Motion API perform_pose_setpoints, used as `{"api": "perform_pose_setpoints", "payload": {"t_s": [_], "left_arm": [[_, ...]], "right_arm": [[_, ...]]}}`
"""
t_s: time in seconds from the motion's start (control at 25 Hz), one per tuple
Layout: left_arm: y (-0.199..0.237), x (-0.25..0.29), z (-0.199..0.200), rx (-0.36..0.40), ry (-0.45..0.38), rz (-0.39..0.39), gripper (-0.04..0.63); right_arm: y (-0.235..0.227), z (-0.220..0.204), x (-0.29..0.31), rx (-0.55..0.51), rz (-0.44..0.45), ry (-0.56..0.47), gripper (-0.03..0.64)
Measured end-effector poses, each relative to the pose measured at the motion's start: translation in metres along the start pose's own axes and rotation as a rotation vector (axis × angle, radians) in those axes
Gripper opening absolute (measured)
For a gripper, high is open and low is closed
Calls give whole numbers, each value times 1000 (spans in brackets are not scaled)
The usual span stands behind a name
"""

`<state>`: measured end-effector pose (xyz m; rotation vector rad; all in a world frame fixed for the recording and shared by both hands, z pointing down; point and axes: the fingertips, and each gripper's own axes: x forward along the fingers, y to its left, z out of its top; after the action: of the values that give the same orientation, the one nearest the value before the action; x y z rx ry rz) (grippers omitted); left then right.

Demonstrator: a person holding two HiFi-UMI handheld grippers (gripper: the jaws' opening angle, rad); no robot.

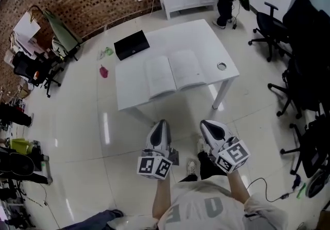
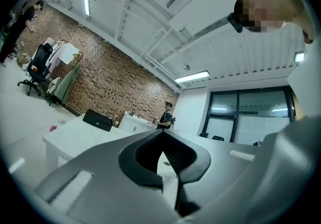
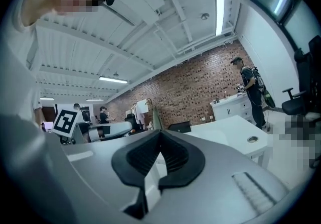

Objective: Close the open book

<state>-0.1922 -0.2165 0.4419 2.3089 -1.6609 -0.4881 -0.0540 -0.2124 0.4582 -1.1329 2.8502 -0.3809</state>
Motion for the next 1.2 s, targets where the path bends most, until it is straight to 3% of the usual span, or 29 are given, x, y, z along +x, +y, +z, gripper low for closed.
{"api": "perform_pose_setpoints", "payload": {"t_s": [0.24,0.44,0.68,0.8,0.96,1.0,1.04,1.08,1.12,1.2], "left_arm": [[30,77,9,-49,-40,28,17],[60,130,40,-220,-156,50,17],[112,142,-4,-357,-142,199,17],[130,148,-14,-310,-110,240,17],[131,168,-14,-85,-19,245,17],[132,171,-16,-52,-3,244,17],[136,173,-19,-67,-2,246,17],[144,172,-25,-140,-13,256,17],[153,169,-36,-263,-30,269,15],[171,163,-67,-578,-65,283,8]], "right_arm": [[-61,14,65,31,59,-9,-3],[-101,37,115,29,122,-19,-3],[-125,32,151,53,156,26,-3],[-129,28,166,67,149,44,-4],[-141,29,181,106,102,46,-3],[-142,29,184,112,95,45,-3],[-142,30,186,115,90,44,-3],[-142,30,187,116,84,43,-3],[-141,30,188,117,77,43,-3],[-143,27,188,121,60,49,-3]]}}
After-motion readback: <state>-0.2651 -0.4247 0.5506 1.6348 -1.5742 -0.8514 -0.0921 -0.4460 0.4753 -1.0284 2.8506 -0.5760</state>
